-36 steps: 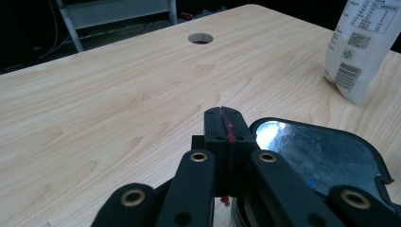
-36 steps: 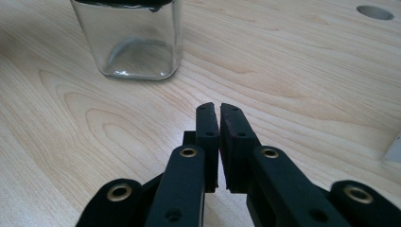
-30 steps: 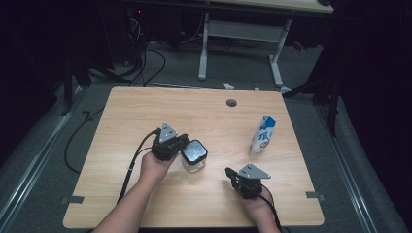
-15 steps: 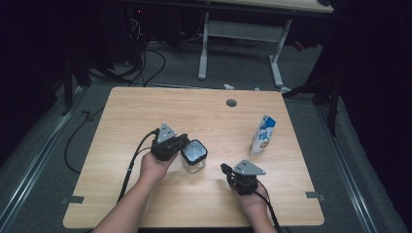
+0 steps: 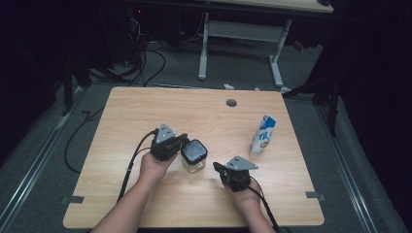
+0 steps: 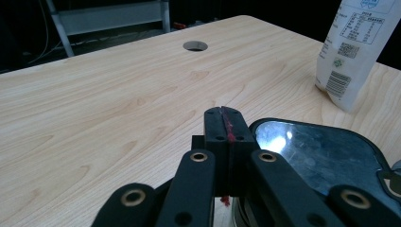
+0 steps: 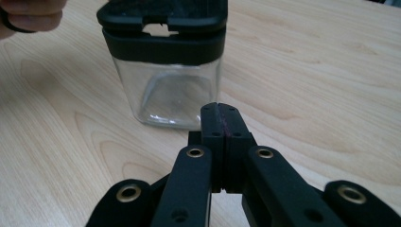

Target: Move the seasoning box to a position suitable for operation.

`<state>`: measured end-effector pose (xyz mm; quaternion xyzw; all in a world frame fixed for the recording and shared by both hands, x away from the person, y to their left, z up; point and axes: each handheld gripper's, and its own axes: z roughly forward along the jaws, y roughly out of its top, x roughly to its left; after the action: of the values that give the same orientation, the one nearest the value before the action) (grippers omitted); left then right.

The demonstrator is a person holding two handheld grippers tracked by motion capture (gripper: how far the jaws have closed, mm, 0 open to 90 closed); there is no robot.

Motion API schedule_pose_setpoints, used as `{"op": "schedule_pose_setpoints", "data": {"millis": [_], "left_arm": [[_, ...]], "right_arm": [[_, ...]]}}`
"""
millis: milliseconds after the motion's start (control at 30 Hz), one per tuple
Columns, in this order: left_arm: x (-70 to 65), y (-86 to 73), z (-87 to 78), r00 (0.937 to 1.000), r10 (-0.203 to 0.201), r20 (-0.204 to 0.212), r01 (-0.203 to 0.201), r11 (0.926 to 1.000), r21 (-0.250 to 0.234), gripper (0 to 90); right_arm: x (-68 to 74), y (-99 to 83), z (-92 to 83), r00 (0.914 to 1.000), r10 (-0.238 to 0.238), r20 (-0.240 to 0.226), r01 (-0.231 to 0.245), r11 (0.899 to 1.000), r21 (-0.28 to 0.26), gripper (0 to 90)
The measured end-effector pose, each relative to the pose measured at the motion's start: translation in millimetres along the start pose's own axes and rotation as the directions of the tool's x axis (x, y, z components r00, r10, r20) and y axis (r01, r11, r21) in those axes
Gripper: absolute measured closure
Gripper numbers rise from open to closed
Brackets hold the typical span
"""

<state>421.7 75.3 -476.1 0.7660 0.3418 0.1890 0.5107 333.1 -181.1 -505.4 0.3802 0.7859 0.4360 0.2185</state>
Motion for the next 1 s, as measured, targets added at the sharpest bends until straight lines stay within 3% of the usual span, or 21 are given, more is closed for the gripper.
{"op": "schedule_pose_setpoints", "data": {"millis": [400,1000], "left_arm": [[0.5,0.1,0.0,1.0000,-0.002,0.002,0.002,1.0000,0.002,90.0],[1.4,-0.4,1.0,0.9999,-0.009,-0.006,0.009,1.0000,0.003,90.0]], "right_arm": [[9.9,20.8,6.6,1.0000,0.000,0.002,0.000,0.999,-0.054,89.9],[9.8,28.1,7.6,0.9999,0.008,0.014,-0.007,0.996,-0.088,89.8]]}}
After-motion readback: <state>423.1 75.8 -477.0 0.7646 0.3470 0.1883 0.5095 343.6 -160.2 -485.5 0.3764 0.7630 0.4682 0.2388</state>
